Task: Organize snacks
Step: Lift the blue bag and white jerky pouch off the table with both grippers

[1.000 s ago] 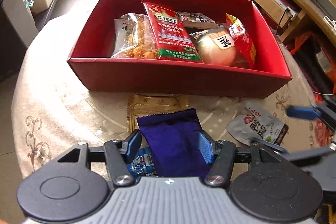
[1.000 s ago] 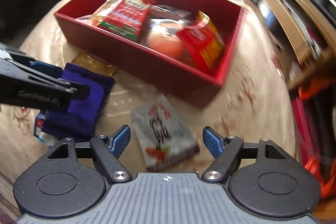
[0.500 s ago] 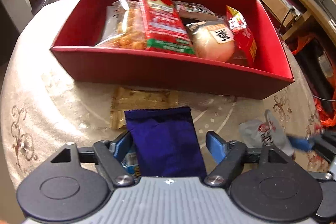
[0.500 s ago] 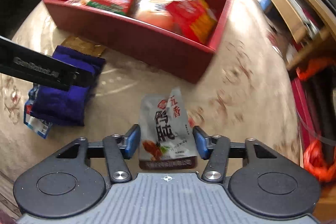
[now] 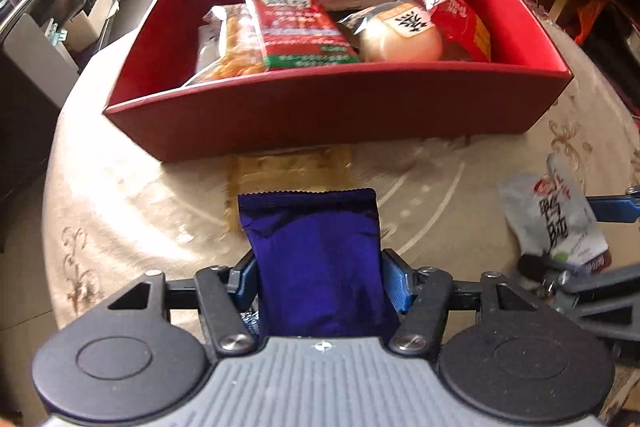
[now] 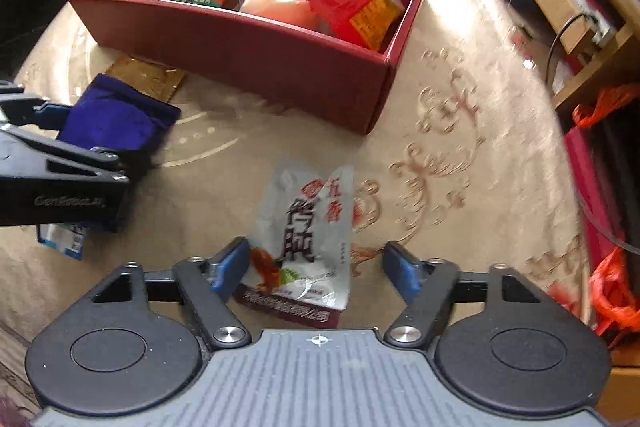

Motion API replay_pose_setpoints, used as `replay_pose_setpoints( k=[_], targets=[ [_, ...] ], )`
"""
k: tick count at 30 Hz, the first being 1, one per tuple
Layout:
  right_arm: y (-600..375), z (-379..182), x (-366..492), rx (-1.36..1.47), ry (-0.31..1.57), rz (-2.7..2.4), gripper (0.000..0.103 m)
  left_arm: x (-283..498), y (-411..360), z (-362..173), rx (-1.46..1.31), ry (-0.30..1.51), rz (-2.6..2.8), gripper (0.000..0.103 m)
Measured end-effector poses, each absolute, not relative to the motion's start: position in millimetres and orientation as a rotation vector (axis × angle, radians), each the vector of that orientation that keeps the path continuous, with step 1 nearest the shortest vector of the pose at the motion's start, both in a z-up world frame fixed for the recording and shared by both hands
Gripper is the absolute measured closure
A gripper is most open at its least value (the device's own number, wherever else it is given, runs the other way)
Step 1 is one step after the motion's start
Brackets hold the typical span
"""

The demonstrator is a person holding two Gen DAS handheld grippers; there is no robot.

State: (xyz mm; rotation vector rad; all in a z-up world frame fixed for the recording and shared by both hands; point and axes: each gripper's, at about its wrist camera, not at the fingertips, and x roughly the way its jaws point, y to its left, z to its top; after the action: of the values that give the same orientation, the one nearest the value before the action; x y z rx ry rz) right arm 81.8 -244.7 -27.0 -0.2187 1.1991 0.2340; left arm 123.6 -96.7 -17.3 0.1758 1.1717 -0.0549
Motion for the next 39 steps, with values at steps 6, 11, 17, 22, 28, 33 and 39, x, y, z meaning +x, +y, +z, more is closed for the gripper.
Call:
replay_pose_setpoints(
  k=[6,11,17,22,28,33,39],
  targets=[
    [-252,-19,74,-0.161,1.188,0.221,0.062,113,-87,-4,0.14,1.171,-0.1,0.052],
    [-257,-17,75,-0.154,1.191,0.192,0.052,107,-83,-3,0.111,1.188,-0.131,0.052],
    [-260,-4,84,-0.125,1.13,0.161,0.023,115,-76,-4,0.049,1.187,-0.134,0.051],
    [-250,-15,94,-0.132,1.167,0.099,0.027,119,-80,-9,0.057,1.196,-0.127,0.047],
    [-238,-26,95,-0.195,1.181,0.076,0.015,121,-82,-15,0.067,1.198,-0.129,0.042],
    [-250,-36,101,-0.139,1.213,0.047,0.0,122,-83,-20,0.071,1.204,-0.125,0.038],
    [-255,-35,101,-0.122,1.23,0.066,0.002,121,-85,-24,0.117,1.201,-0.145,0.031]
  ],
)
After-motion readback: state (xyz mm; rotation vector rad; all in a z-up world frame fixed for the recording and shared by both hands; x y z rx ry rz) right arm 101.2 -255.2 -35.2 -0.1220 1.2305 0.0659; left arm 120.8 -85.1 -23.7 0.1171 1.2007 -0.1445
